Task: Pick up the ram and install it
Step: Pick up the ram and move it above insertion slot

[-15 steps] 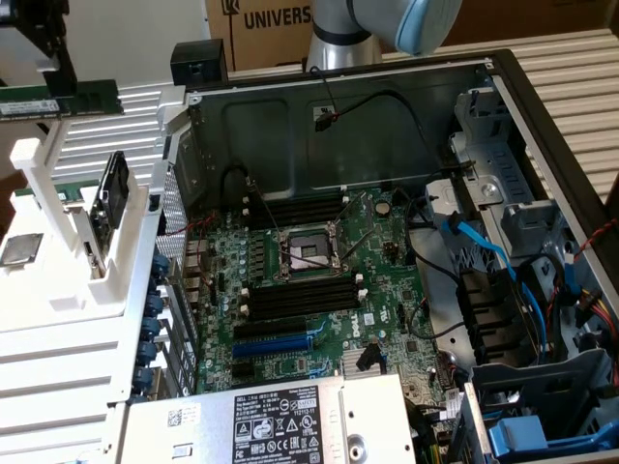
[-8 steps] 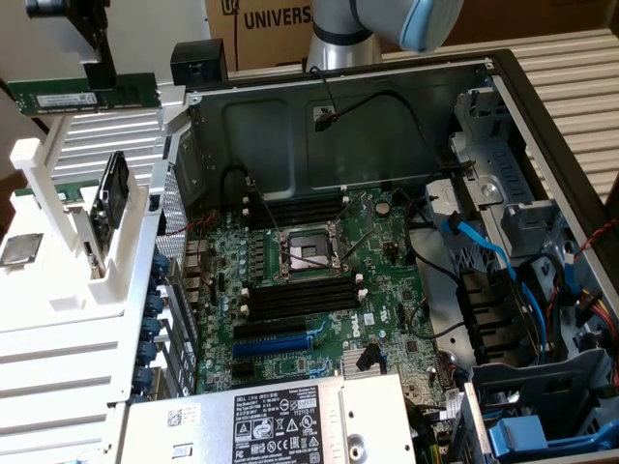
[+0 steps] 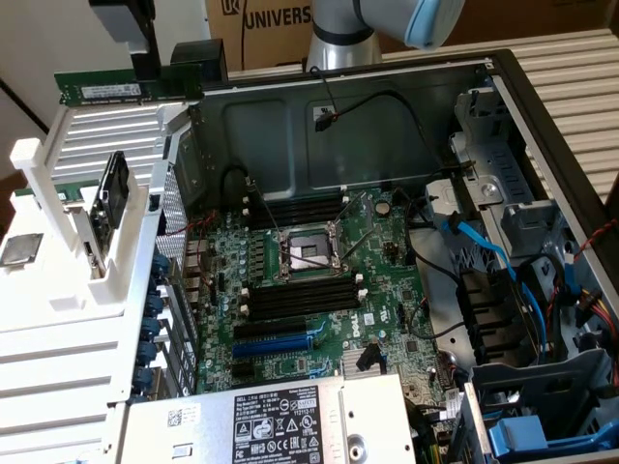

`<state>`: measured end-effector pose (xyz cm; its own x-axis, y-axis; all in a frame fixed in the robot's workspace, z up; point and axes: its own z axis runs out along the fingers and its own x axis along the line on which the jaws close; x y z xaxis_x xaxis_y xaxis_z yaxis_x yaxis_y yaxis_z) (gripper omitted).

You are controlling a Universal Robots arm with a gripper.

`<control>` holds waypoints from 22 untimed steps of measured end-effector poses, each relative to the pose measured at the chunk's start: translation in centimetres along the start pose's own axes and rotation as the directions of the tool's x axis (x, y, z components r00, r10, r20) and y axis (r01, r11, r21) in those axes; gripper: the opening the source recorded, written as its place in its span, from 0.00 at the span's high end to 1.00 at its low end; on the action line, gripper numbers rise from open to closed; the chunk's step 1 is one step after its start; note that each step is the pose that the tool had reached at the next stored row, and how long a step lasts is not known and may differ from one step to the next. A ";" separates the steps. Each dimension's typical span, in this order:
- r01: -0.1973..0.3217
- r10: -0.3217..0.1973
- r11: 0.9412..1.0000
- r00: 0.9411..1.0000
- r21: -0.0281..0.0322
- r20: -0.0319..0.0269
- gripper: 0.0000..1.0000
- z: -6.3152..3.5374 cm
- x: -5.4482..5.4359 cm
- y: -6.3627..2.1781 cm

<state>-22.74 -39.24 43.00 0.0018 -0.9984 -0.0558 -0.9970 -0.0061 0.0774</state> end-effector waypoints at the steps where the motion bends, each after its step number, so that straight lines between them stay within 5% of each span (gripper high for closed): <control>1: 0.001 -0.001 1.000 1.000 0.002 0.001 0.88 -0.05 0.1 -0.55; 4: 0.003 -0.003 1.000 1.000 0.014 0.001 0.88 -0.13 0.2 -1.24; 9: 0.006 -0.006 0.999 1.000 0.054 0.001 0.88 -0.20 0.3 -2.27; 22: 0.009 -0.009 0.996 1.000 0.087 0.001 0.88 0.49 0.4 -6.27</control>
<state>-16.52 -39.59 42.00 0.0111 -0.9983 -0.0570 -0.9999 -0.0105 -0.0100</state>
